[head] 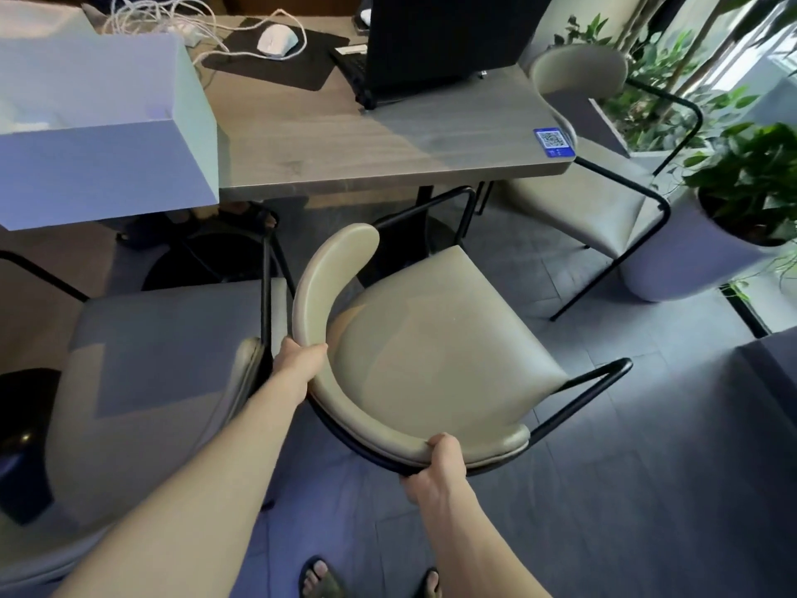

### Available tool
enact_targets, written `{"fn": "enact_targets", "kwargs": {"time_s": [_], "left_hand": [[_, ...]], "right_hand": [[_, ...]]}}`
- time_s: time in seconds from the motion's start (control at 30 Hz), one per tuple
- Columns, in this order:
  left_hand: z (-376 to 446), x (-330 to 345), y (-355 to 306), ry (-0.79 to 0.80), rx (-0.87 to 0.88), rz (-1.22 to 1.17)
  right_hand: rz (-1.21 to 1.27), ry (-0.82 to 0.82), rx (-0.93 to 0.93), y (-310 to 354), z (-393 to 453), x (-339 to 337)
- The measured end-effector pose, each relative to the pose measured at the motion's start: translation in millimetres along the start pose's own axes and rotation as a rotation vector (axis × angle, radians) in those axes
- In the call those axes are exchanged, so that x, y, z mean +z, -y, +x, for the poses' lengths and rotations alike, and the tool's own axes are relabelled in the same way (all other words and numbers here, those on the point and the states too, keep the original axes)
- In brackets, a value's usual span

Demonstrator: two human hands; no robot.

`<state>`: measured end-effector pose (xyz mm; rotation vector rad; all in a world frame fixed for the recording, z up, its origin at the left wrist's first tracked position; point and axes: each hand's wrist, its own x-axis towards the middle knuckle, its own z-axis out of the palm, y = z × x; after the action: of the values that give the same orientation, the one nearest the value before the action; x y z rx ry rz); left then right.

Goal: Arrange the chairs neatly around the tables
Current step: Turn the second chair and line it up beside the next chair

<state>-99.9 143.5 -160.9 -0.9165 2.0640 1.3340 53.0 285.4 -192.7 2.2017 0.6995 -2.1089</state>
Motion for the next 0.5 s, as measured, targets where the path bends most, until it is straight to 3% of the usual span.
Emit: {"fn": "enact_targets", "kwargs": {"time_s": [0.2,0.5], "left_hand": [[1.8,-0.9,10.4,0.023,0.014,0.026],[-54.4,13.5,64.0,0.18,-0.185,-0.049]], "right_hand": [[-0.009,-0.012,-0.001,2.1,-1.2,-4.7],[-0.115,-0.069,-0.147,41.7,8.8,-68.2]]}}
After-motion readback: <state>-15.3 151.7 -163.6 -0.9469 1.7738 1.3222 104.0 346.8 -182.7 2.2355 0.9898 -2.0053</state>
